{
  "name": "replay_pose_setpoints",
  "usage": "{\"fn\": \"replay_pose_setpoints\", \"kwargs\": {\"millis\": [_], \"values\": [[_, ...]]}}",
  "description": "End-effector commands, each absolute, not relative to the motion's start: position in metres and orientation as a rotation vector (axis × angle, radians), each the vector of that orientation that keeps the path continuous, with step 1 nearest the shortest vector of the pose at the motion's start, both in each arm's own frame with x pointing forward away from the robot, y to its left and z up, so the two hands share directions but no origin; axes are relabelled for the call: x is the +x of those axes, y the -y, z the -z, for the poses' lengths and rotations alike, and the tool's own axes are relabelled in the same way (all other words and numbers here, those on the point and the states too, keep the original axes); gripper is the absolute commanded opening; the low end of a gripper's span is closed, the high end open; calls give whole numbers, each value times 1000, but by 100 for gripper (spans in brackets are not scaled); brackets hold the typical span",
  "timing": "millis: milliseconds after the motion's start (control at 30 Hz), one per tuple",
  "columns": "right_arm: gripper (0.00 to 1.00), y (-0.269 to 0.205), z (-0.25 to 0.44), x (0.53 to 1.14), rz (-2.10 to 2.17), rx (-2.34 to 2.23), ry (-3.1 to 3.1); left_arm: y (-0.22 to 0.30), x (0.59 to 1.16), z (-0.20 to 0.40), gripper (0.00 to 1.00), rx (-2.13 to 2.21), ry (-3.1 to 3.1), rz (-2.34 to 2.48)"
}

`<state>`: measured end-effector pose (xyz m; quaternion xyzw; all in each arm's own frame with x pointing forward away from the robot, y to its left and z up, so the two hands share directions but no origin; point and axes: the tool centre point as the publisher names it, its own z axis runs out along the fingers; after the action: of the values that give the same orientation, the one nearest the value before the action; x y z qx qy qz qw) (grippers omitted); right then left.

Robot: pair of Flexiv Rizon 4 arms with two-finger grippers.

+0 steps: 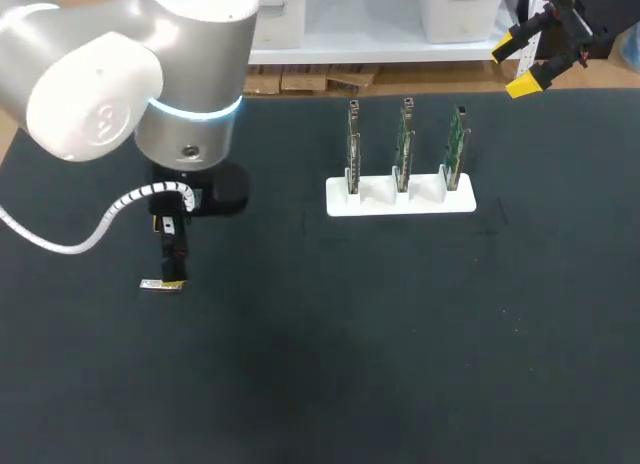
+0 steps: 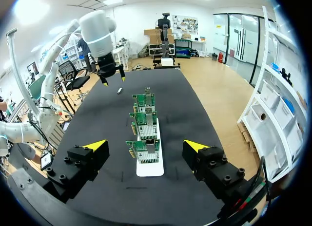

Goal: Pick up the optical module with the left hand, and insert it into the network port with the right hand.

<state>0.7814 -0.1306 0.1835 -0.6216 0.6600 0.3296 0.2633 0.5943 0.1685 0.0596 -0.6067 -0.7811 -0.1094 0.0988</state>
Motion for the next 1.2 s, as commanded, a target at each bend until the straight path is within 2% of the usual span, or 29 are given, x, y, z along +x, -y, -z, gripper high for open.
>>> {"fn": "replay_pose_setpoints", "kwargs": {"millis": [33,400,1200], "values": [[100,130,-184,779,-886,-1678,-1786,-180,591,-59,100,-1905,2303,201],[100,130,-184,779,-886,-1678,-1786,-205,587,-47,100,-2142,2187,-73],[100,130,-184,779,-886,-1678,-1786,-206,583,-13,100,-2078,2219,-7]]}}
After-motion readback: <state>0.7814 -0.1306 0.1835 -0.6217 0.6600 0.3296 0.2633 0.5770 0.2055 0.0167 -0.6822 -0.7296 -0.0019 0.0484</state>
